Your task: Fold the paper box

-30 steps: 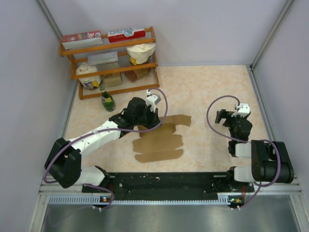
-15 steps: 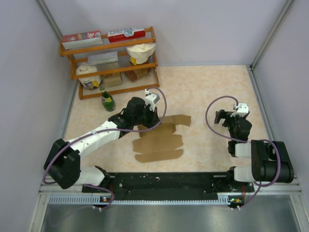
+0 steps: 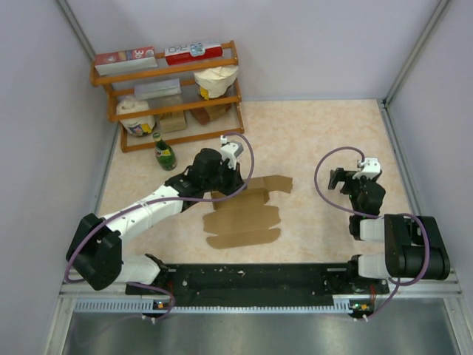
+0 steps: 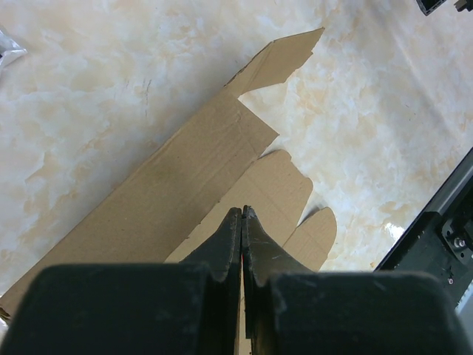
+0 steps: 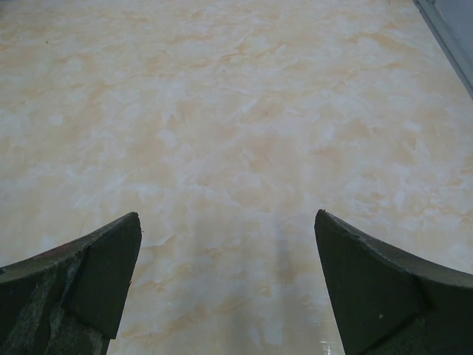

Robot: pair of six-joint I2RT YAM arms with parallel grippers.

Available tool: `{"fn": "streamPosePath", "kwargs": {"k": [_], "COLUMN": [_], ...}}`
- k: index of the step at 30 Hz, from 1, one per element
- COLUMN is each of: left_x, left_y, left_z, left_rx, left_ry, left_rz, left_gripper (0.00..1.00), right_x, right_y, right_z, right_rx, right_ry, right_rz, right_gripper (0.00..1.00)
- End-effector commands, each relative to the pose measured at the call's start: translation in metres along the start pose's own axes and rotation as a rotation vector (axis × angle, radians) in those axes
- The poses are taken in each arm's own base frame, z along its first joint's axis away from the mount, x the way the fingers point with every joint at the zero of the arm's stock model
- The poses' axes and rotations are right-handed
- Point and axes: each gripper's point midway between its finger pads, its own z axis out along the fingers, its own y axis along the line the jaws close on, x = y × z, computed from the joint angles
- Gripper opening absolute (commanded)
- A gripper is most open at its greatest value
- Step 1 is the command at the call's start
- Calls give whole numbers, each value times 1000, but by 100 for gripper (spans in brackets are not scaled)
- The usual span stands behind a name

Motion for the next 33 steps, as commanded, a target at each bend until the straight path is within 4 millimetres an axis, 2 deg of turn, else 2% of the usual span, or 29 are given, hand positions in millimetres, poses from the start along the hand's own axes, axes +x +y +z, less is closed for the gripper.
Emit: {"fn": "streamPosePath", "kwargs": {"k": [1,33], "left_x": [-27,-28], "left_y": [-11,-13], "left_z": [-6,-7], "left_rx": [28,38], "left_ry": [-88,-94], "left_rz": [23,24], "left_gripper": [0,0], "right_x": [-22,-22], "right_y": [6,6], "right_z": [8,8], "right_rx": [-26,-26], "right_ry": [-70,-68], "right_rz": [-11,-10], "right_gripper": [99,99]}}
